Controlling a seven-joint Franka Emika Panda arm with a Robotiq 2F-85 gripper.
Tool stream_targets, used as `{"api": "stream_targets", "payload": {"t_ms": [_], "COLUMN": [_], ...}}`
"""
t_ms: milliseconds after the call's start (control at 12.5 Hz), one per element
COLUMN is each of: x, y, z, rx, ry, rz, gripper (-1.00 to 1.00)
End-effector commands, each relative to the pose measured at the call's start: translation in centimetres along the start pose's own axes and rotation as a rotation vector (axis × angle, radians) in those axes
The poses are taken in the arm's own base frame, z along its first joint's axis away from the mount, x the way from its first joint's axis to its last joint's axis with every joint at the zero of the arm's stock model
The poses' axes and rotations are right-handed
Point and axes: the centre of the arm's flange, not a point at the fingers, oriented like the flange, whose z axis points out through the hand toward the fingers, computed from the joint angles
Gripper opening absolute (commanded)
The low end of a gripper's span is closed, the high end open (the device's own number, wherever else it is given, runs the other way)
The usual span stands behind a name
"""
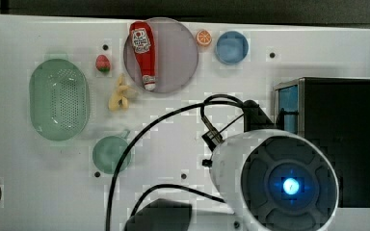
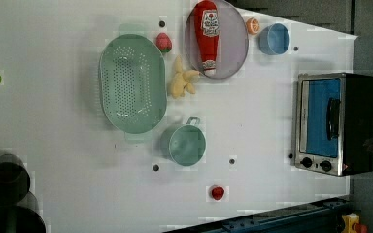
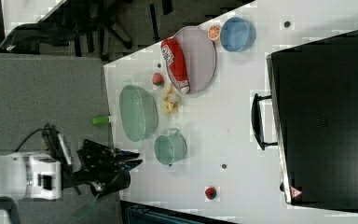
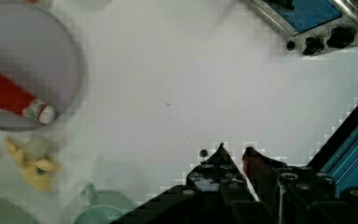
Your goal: Flap open oven.
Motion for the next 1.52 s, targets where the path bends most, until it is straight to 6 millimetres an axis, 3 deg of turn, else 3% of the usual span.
{"api": "stream_targets", "payload": {"t_ms": [80, 640, 960, 1200, 1520], "x": [2.3, 11.4, 16.4, 18.4, 18.9], "y": [2.4, 7.9, 9.5, 9.7, 9.2], "z": [-0.3, 5.9, 11.4, 15.8, 21.1], "rx": [0.032, 0.063, 0.028, -0.008, -0.038], "ry": [0.027, 0.074, 0.1, 0.09, 0.097], "rz": [-0.176, -0.712, -0.813, -0.804, -0.807], "gripper": [-0.65, -0.65, -0.65, -0.65, -0.65]}}
